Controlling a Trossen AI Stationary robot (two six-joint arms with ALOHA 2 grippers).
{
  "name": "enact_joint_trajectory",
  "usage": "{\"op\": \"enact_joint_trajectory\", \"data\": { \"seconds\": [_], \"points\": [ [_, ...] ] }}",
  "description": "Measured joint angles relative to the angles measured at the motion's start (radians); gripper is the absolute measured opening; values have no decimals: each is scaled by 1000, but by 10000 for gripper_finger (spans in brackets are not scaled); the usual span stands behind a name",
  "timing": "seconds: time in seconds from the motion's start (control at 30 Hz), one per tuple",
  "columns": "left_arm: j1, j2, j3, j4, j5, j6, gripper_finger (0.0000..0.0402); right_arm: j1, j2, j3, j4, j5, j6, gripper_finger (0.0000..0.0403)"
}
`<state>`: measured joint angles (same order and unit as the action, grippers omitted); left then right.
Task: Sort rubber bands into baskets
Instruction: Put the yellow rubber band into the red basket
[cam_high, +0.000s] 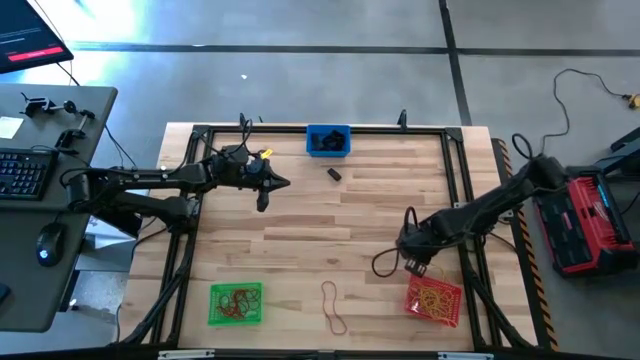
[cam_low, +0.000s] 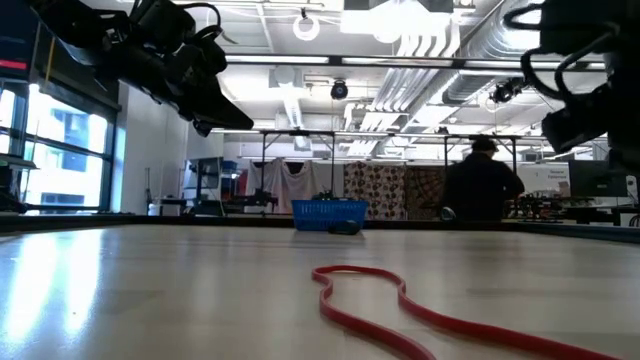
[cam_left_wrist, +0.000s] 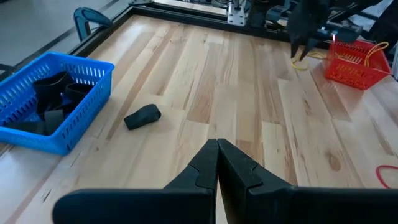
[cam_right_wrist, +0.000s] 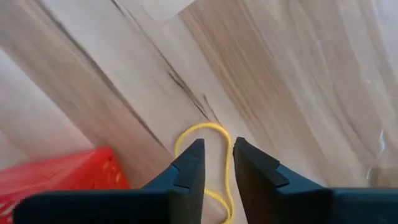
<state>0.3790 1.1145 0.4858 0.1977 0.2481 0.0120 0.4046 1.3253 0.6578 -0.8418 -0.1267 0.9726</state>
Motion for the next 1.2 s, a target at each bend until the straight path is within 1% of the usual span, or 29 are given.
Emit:
{"op": "enact_joint_trajectory", "data": {
  "seconds": [0.17, 0.43, 0.5, 0.57, 0.63, 0.77, 0.9, 1.0, 1.1, 1.2],
  "points": [
    [0, 0, 0, -1, -2, 0, 0, -7, 71, 0, 24, -9, -71, 53],
    [0, 0, 0, 0, -2, 0, 0, -8, 150, 3, 48, -33, -186, 48],
    [0, 0, 0, 0, -2, 0, 0, -8, 156, 3, 52, -36, -201, 36],
    [0, 0, 0, 0, -2, 0, 0, -9, 157, 3, 58, -43, -225, 14],
    [0, 0, 0, 0, -2, 0, 0, -16, 151, 2, 57, -57, -249, 5],
    [0, 0, 0, 0, -2, 0, 0, -43, 103, -4, 38, -74, -249, 2],
    [0, 0, 0, 0, -2, 0, 0, -53, 4, -3, 43, -78, -213, 0],
    [0, 0, 0, 0, -2, 0, 0, -50, -75, -1, 34, -71, -157, 0],
    [0, 0, 0, 0, -2, 0, 0, -34, -143, 26, -3, -58, -103, 0],
    [0, 0, 0, 0, -2, 0, 0, -14, -197, 81, -83, -26, -58, 0]
  ]
}}
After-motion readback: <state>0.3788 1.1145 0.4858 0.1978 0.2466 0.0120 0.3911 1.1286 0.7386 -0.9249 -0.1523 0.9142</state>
